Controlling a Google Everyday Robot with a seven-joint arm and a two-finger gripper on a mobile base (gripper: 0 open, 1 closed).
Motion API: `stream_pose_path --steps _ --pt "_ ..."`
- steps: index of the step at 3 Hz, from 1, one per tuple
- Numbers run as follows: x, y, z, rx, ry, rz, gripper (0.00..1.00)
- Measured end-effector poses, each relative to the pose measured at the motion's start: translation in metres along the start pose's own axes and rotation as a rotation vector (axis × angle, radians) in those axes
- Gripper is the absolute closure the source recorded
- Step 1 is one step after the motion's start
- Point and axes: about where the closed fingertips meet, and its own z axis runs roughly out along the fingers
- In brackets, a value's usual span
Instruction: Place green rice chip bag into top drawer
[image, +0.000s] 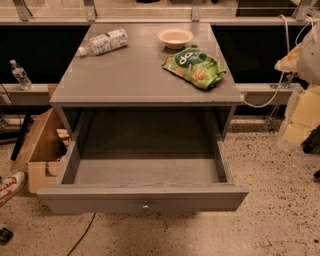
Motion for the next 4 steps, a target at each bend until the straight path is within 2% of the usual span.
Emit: stream_pose_path --steps 1,2,3,4 --pt "0.0 0.0 0.0 0.0 0.0 0.0 0.0" --pt "-0.014 -0.025 0.012 0.016 -0.048 0.049 0.0" --pt "-0.041 -0.07 0.035 0.023 -0.121 0.108 0.0" --pt "-0.068 -0.112 0.063 0.005 -0.18 0.236 0.0"
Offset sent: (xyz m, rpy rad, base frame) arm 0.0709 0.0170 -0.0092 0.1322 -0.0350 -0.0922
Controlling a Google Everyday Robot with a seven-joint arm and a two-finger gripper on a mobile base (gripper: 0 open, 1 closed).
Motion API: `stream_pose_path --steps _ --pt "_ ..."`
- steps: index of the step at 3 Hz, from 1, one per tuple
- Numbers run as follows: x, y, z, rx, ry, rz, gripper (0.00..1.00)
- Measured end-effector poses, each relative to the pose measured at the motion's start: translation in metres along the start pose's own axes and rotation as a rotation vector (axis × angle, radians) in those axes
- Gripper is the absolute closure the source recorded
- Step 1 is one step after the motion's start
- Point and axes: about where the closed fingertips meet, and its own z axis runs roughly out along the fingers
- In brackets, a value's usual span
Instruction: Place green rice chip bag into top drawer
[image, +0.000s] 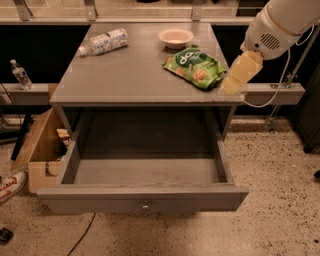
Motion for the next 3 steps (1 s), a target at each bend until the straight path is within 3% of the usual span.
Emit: stream_pose_path --steps 1,3 --pt "-0.006 -0.001 0.009 -0.01 -0.004 -0.007 0.0" --pt "-0.061 -0.042 0.061 0.006 -0.036 -0.044 0.0"
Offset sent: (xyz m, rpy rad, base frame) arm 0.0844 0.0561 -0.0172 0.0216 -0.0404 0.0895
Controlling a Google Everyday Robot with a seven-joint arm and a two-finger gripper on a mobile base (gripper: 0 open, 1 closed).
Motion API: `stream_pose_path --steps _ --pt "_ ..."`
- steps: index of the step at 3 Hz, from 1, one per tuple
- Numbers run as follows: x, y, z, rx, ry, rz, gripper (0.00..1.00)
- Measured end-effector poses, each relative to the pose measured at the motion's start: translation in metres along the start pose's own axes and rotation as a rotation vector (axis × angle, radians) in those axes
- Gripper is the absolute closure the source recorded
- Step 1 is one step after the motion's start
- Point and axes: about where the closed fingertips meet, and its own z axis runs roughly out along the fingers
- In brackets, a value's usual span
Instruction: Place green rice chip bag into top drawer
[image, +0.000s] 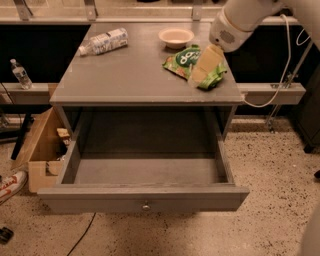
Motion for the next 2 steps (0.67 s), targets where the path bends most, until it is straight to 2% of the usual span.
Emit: stream_pose_path --steps 1,2 --pt "-0.019 -0.024 0.029 0.043 -0.015 0.038 0.0" --pt "-0.031 -0.046 0.055 0.089 -0.03 0.107 0.0"
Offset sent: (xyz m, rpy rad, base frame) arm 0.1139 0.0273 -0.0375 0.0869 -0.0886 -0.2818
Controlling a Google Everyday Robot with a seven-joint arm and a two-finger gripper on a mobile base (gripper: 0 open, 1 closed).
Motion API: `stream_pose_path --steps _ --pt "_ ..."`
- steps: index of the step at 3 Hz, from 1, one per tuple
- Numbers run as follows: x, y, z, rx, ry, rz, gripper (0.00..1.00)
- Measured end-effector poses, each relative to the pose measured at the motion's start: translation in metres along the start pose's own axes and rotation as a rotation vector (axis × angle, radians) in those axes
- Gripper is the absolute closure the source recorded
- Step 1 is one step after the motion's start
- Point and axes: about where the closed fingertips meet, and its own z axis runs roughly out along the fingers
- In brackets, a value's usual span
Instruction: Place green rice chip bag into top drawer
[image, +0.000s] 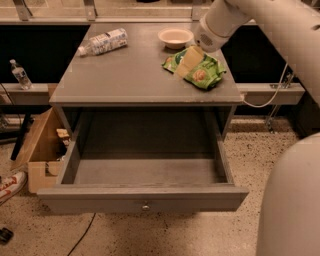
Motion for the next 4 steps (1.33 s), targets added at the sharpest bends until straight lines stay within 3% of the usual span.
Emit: stream_pose_path --steps 1,2,3,4 --pt "-0.001 -0.029 0.025 0.064 -0.011 0.123 0.0" --pt "0.003 -0.041 0.039 0.086 0.002 0.173 0.0" --pt "0.009 -0.043 0.06 0.066 0.029 0.195 0.0" --pt "0.014 -0.042 0.078 0.045 0.05 0.201 0.15"
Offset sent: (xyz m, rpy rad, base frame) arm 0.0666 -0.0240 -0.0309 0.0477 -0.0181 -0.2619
